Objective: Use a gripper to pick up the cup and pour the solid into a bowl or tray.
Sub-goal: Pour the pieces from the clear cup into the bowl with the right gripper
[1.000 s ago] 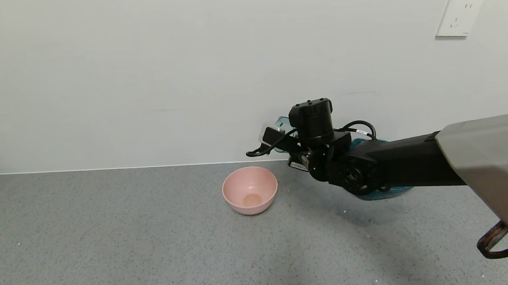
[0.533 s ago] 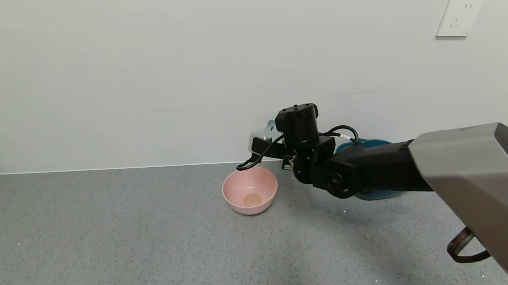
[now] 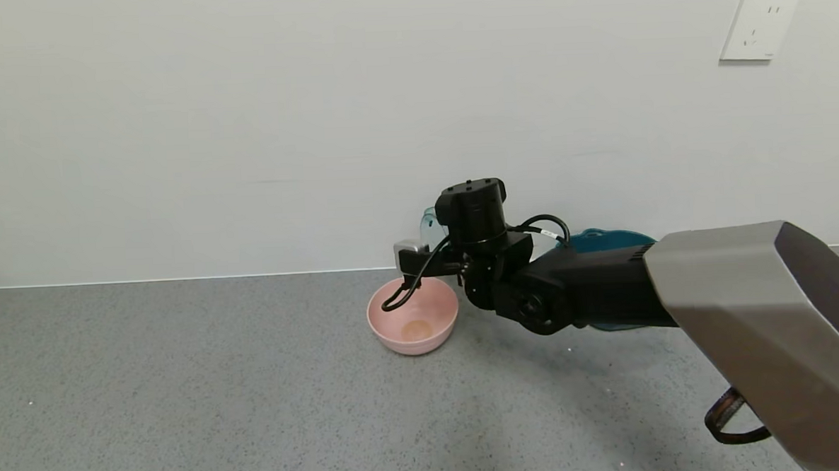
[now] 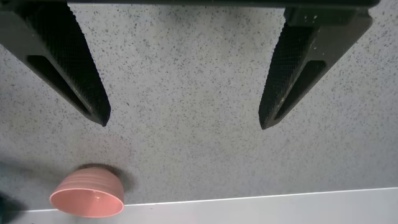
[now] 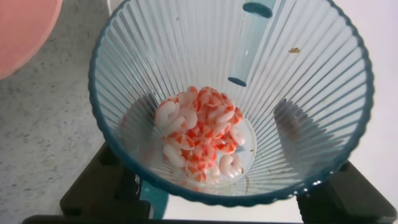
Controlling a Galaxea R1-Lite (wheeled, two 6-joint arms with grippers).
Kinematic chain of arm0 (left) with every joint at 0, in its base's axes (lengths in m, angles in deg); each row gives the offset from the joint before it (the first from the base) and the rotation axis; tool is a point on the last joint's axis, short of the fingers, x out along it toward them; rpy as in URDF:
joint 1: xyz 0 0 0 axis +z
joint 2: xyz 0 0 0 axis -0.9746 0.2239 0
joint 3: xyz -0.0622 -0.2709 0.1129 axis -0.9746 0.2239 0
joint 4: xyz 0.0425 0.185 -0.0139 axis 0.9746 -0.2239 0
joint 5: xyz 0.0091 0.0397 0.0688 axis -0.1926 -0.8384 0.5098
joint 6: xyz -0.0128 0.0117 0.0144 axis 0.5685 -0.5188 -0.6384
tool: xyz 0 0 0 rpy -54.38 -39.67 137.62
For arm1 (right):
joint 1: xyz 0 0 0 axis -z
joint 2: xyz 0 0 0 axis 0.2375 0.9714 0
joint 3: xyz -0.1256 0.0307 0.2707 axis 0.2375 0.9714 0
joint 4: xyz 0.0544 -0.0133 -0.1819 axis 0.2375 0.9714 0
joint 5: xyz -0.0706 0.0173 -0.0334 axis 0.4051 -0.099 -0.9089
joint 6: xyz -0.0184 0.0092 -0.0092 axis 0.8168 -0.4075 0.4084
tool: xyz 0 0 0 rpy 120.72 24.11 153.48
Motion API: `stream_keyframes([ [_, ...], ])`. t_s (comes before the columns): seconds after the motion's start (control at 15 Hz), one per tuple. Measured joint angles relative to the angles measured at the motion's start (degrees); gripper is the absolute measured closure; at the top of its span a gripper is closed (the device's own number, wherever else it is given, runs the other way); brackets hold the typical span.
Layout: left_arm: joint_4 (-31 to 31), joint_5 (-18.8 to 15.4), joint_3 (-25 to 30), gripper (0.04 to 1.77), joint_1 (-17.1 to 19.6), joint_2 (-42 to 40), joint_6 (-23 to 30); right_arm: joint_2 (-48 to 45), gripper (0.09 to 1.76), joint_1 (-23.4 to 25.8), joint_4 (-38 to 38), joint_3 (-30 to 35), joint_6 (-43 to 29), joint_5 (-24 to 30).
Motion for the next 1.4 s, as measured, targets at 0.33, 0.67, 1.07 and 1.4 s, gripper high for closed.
stream_keyframes([
  [0.33,0.00,0.02,0.00,0.09,0.00,0.00,-0.02,0.85,0.51,-0.96,-0.16,-0.88,9.92,0.00],
  [0.67,0.00,0.02,0.00,0.09,0.00,0.00,0.00,1.16,0.51,-1.55,-0.94,-0.91,19.32,0.02],
  [1.07,0.02,0.02,0.02,0.09,0.00,0.00,-0.02,1.27,0.51,-2.04,-1.24,-1.18,31.17,0.00],
  [1.4,0.02,0.00,0.02,0.09,0.00,0.00,-0.02,1.65,0.51,-2.56,-1.22,-1.33,38.16,-0.05],
])
